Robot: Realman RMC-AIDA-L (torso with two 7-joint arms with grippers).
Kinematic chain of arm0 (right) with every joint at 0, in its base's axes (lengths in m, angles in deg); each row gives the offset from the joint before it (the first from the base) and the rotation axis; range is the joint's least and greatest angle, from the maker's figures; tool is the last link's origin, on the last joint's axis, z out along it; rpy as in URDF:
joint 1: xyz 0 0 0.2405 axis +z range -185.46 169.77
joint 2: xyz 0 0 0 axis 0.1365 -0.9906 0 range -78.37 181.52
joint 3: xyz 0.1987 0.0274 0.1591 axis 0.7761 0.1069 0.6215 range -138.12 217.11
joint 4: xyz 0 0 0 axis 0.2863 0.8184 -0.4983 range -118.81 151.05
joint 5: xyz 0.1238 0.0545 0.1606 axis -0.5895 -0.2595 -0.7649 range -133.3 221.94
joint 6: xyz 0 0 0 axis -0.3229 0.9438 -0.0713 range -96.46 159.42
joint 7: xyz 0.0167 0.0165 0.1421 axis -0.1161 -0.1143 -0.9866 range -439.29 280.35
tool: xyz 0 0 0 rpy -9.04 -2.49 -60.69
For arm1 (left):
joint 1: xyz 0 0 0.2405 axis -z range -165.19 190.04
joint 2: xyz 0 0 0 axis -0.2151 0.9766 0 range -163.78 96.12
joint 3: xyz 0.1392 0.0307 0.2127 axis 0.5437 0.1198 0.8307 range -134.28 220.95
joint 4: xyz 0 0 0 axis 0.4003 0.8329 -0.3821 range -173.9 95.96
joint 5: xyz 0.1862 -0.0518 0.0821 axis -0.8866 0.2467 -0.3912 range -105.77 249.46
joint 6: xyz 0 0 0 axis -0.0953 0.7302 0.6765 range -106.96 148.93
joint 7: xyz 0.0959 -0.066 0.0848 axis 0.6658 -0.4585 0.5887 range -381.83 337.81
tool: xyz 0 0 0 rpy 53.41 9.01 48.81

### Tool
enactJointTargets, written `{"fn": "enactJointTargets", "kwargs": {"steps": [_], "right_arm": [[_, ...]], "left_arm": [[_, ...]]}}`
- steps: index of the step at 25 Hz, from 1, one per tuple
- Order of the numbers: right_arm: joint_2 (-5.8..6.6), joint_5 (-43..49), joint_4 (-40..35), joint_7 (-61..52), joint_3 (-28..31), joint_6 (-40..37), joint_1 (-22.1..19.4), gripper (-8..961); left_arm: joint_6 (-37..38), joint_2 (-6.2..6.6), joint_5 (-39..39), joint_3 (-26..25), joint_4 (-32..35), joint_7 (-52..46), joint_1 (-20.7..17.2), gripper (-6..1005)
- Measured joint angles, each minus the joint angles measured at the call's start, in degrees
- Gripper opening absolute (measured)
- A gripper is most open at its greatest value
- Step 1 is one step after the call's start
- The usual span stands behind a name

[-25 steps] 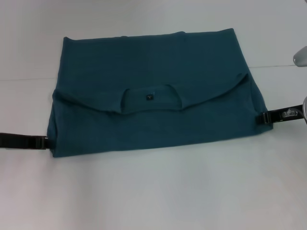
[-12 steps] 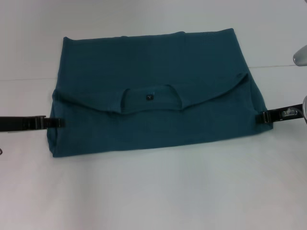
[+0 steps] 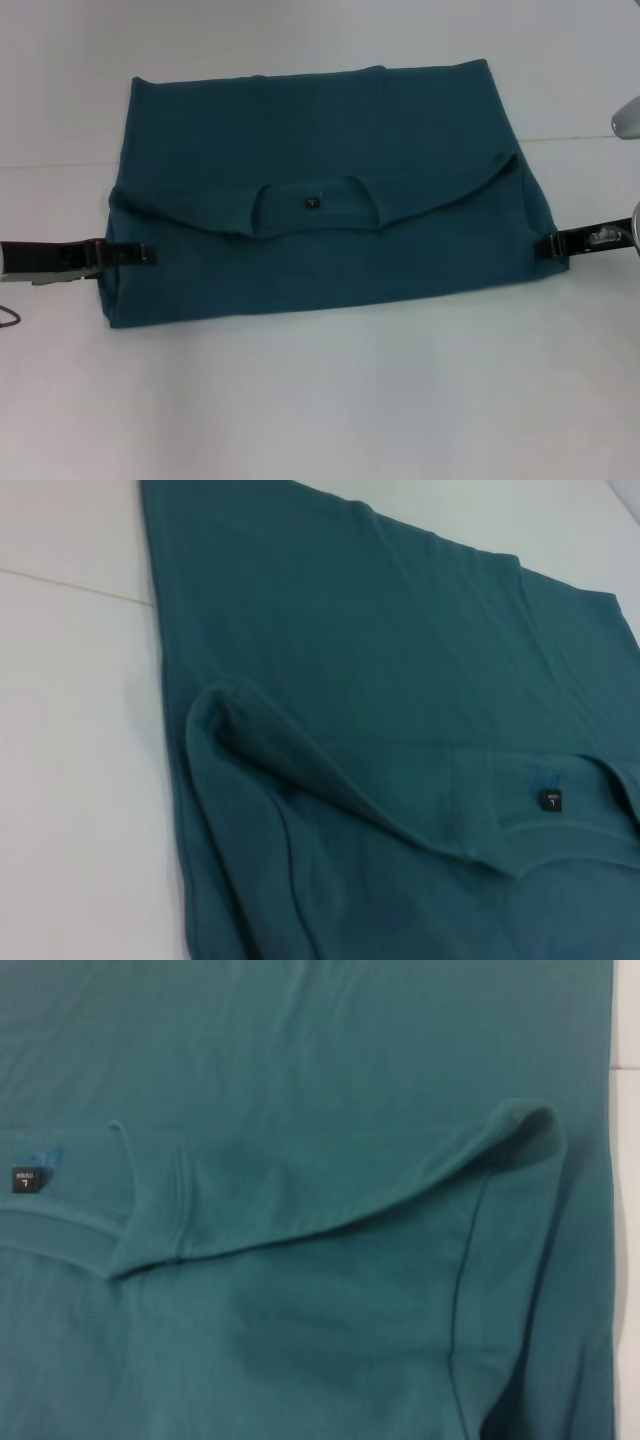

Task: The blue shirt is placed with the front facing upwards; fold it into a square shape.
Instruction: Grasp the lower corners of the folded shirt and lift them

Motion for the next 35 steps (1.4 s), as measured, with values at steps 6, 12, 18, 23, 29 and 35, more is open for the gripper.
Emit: {"fn": "enactJointTargets", "kwargs": {"steps": [6,12,18,23,29,35], "right_arm": [[0.0,0.0,0.0,0.07,0.0,0.49,-0.01,27],[0.0,0.01,0.0,0.1,0.0,0.5,-0.01,27],[0.0,0.0,0.0,0.1,0.0,0.5,-0.01,27],[0.0,0.0,0.0,0.08,0.0,0.5,0.12,27],[0.0,0.0,0.0,-0.01,0.0,0.5,0.08,27],[0.0,0.0,0.0,-0.04,0.0,0.4,-0.01,27]], "left_arm": [[-0.83,0.69,-0.58,0.0,-3.47,0.98,1.02,928],[-3.36,0.72,-1.08,0.31,-6.12,2.64,1.14,933],[-4.6,0.68,-1.22,0.05,-7.0,3.8,0.73,933],[-4.65,0.48,-1.22,0.39,-7.18,3.83,0.71,934],[-4.72,0.26,-0.76,0.34,-7.29,3.84,0.71,934],[-4.55,0.19,-0.84,0.49,-8.58,3.84,1.05,919]]}}
